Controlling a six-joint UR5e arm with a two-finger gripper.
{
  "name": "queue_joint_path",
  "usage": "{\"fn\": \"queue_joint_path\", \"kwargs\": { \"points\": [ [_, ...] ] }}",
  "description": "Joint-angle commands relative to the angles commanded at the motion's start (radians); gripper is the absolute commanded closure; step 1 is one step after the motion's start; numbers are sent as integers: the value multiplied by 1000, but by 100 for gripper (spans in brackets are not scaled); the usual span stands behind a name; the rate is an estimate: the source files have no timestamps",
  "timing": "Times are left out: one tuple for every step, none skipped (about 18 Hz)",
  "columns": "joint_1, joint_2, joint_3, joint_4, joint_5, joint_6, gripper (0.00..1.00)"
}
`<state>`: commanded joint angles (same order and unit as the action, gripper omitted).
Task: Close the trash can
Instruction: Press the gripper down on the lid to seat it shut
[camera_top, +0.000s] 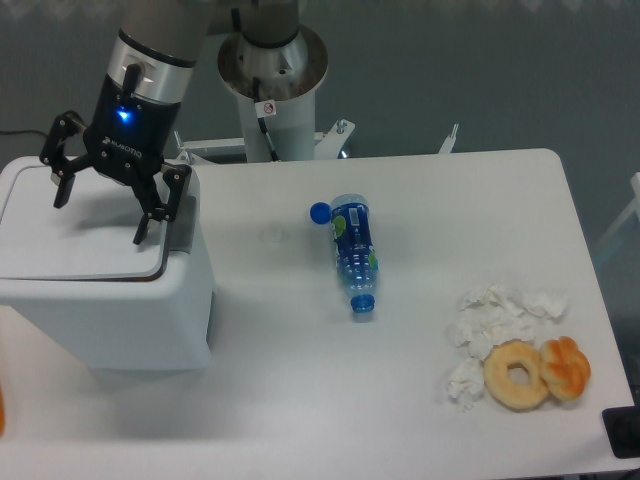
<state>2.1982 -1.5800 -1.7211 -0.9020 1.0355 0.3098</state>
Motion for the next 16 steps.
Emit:
{"fn": "queue_joint_path", "kwargs": {
  "points": [
    [0, 0, 0, 2, 0, 8, 0],
    [0, 0, 0, 0, 0, 27, 0],
    [0, 0, -6, 0, 2, 43, 0],
    [2, 0, -12, 0, 0, 49, 0],
    [2, 0, -14, 0, 0, 51, 0],
    [2, 0, -17, -2, 0, 52, 0],
    [2, 0, -23, -3, 0, 58, 0],
    [2, 0, -26, -3, 0, 73, 0],
    [2, 2, -28, -3, -2, 80, 0],
    [2, 2, -29, -3, -2, 80, 0],
    [3, 3, -29, -3, -5, 78, 0],
    [3, 2, -29, -3, -5, 80, 0],
    [2, 2, -29, -3, -5, 78, 0],
    [2, 2, -29, -3, -5, 78, 0],
    [2, 2, -29, -3, -8, 78, 0],
    [3, 2, -28, -3, -11, 77, 0]
  ]
}}
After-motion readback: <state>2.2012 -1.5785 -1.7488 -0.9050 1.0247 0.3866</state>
